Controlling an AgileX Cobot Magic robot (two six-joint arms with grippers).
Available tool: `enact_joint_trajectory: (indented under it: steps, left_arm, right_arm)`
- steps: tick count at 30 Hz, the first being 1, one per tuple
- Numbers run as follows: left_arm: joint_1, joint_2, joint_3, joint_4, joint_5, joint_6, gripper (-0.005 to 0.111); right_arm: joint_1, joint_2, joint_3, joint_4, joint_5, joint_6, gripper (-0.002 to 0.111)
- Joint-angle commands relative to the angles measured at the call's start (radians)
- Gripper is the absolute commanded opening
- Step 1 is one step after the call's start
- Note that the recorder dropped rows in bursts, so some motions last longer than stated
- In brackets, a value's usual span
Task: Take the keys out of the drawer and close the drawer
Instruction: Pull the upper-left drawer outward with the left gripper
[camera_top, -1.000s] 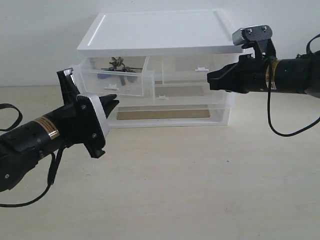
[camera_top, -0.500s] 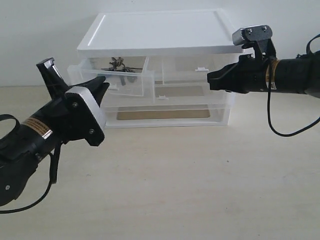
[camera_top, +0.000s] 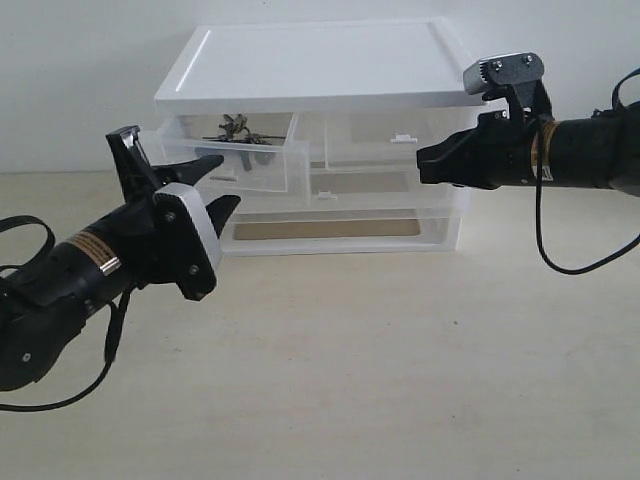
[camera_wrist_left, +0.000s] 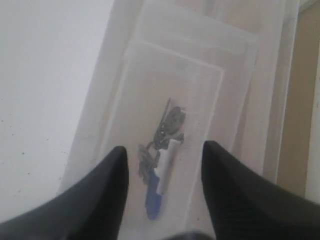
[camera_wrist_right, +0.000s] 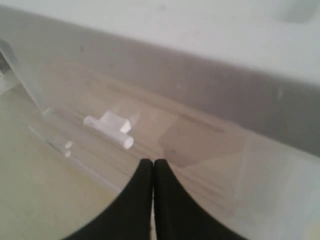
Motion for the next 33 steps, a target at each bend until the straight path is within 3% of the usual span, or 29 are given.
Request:
enact_joint_trajectory:
  steps: [1,7,9,15,33]
  left_arm:
    - [0.004,0.028,-0.027,-0.007,-0.009,0.028,0.041]
    - [0.004,0.038,-0.047,-0.098,-0.071,0.049,0.029]
    - [0.006,0.038,-0.047,-0.091,-0.053,0.049,0.019]
    - [0.006,0.038,-0.047,-0.068,-0.006,0.064,0.005]
    - [-0.060,0.038,-0.011,-0.097,-0.008,0.120,0.004]
  right_arm:
    - [-0.011,0.000,-0.019,0.081,0.081,-0.007,0.000]
    - [-0.011,0.000,-0.019,0.083,0.081,-0.007,0.000]
    - [-0.011,0.000,-0.019,0.089,0.081,-0.010,0.000]
    - [-0.011,0.000,-0.019,0.089,0.081,-0.010,0.000]
    - [-0.011,0.000,-0.019,0.096,0.089,-0.018,0.000]
